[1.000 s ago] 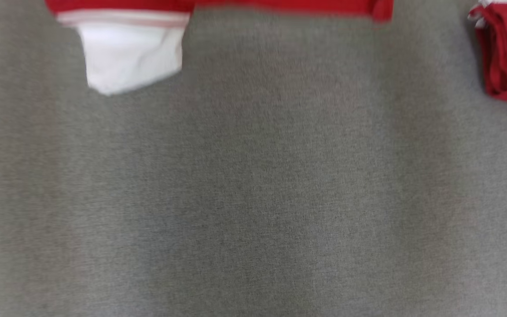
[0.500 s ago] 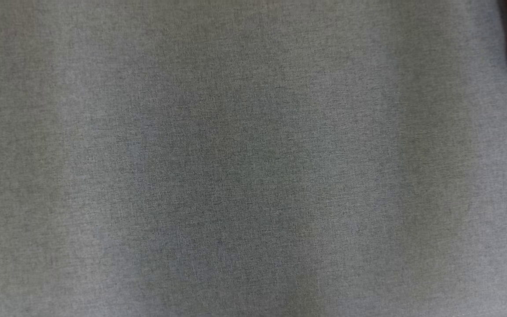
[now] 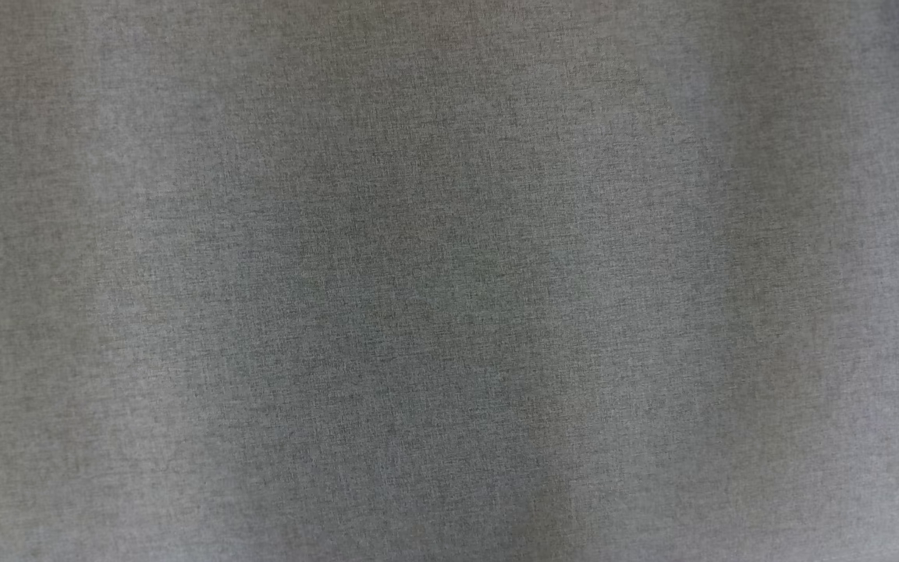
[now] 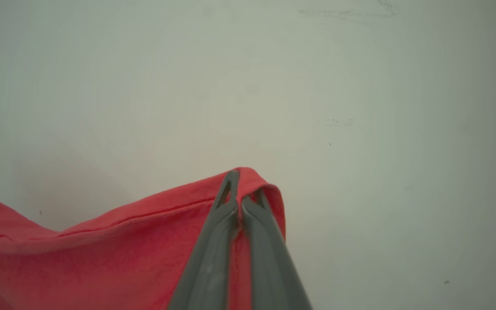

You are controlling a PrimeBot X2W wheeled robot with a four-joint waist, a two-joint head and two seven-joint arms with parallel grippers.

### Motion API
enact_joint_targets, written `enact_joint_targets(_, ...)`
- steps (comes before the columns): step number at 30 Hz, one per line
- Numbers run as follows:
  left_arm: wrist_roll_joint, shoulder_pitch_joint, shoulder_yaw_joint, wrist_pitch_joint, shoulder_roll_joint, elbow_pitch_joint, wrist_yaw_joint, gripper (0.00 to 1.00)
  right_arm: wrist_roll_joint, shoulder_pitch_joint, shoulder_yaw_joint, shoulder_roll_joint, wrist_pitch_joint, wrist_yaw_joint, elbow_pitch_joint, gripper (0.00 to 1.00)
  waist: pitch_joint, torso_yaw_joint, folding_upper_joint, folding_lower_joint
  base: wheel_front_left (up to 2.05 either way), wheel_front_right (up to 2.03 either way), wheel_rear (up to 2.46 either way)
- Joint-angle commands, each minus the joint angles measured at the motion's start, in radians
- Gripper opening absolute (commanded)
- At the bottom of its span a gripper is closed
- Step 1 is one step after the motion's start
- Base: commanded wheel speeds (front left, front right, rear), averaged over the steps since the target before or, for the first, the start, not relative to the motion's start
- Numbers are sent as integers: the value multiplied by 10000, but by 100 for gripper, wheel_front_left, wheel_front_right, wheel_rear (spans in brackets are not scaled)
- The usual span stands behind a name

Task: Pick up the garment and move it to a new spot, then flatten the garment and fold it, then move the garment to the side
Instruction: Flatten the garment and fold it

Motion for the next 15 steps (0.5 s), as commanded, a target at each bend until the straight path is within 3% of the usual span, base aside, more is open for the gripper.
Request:
enact_joint_targets(1, -85, -194, -34, -89, 41, 32, -12, 0, 108, -144, 79, -7, -66, 13, 43, 0, 26, 5, -1, 0, 0, 0, 0)
enact_joint_targets(15, -400, -800, -954, -559, -147, 177, -13, 0, 511, -811, 815, 293, -313, 13, 447, 0, 410, 90, -1, 0, 0, 0, 0)
